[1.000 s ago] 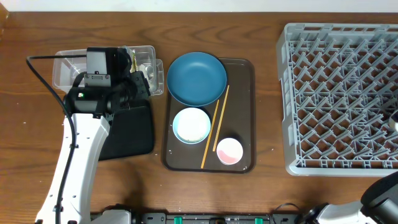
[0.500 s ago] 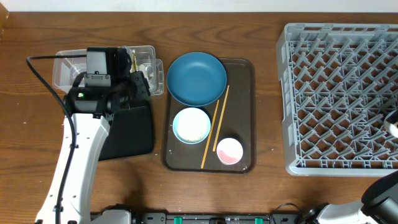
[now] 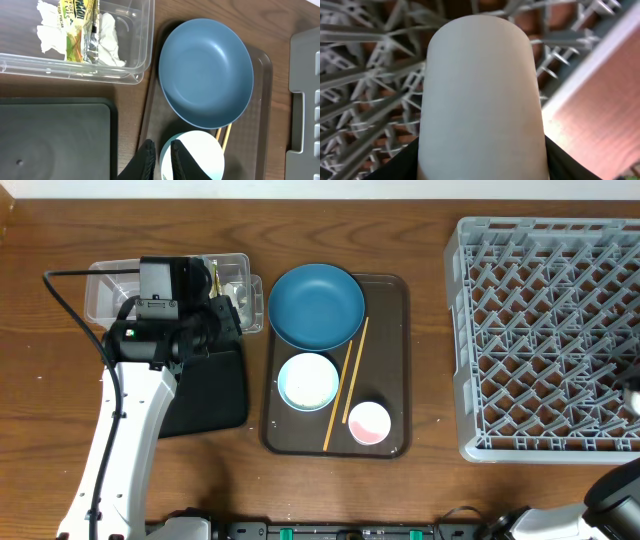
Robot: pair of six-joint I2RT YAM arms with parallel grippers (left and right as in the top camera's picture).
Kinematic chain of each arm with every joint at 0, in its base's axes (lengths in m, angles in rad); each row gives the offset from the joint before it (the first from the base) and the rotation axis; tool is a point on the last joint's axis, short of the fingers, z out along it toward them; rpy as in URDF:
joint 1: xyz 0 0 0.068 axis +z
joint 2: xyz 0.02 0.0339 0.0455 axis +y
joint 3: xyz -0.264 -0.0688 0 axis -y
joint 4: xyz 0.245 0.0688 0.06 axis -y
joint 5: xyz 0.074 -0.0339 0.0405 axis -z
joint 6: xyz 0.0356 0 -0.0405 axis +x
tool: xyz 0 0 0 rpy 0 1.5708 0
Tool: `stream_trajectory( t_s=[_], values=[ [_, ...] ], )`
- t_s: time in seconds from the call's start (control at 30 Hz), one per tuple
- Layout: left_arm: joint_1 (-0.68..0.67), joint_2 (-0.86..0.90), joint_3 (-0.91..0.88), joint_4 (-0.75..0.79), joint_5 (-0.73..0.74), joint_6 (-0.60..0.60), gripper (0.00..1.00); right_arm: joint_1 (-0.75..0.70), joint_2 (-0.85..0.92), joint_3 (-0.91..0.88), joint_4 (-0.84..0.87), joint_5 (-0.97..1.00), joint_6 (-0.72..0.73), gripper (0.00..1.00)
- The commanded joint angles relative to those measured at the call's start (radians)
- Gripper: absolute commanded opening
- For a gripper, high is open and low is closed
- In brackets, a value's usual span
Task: Sort waste into correct bins and load items into the dishwasher rack
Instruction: 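Lower the white cup onto the rack and release it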
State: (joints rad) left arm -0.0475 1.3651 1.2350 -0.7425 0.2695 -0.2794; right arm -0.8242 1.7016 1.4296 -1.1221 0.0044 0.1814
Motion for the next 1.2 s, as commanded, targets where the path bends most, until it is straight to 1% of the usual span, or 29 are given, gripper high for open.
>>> stream_trajectory(
  t_s=[0.0,0.37,0.43,0.47,0.53,0.63,0.67,0.8,0.87,1.0,1.1,1.17],
  values=[
    [0.003,-0.005,0.01,-0.004,-0.013,0.021,0.15,-0.01,0.005,0.014,-0.013,-0.01,0.023,0.01],
    [0.003,-0.005,0.01,-0.005,-0.013,0.021,0.15,-0.015,0.006,0.018,0.03,0.018,0.023,0.01],
    [0.003,-0.005,0.01,-0.005,-0.013,0.021,0.15,-0.015,0.006,0.01,0.042,0.018,0.023,0.04],
    [0.003,-0.005,0.01,-0.005,-0.013,0.021,0.15,-0.015,0.006,0.007,0.043,0.018,0.023,0.11],
    [0.003,-0.005,0.01,-0.005,-0.013,0.021,0.15,-0.015,0.006,0.002,0.05,0.017,0.024,0.34],
    [0.003,-0.005,0.01,-0.005,-0.013,0.021,0.15,-0.015,0.006,-0.002,0.061,0.013,0.024,0.55],
    [0.003,-0.005,0.01,-0.005,-0.013,0.021,0.15,-0.015,0.006,-0.002,0.061,0.006,0.024,0.59],
    [0.003,-0.005,0.01,-0.005,-0.013,0.021,0.15,-0.015,0.006,-0.002,0.07,-0.01,0.024,0.81],
    [0.003,-0.005,0.01,-0.005,-0.013,0.021,0.15,-0.014,0.006,-0.002,0.073,-0.01,0.024,0.85],
    [0.003,-0.005,0.01,-0.005,-0.013,0.021,0.15,-0.014,0.006,-0.002,0.073,-0.011,0.024,0.88],
    [0.003,-0.005,0.01,-0.005,-0.013,0.021,0.15,-0.014,0.006,-0.002,0.075,-0.033,0.024,0.88],
    [0.003,-0.005,0.01,-0.004,-0.013,0.021,0.15,-0.014,0.006,-0.002,0.079,-0.068,0.023,0.84]
  ],
)
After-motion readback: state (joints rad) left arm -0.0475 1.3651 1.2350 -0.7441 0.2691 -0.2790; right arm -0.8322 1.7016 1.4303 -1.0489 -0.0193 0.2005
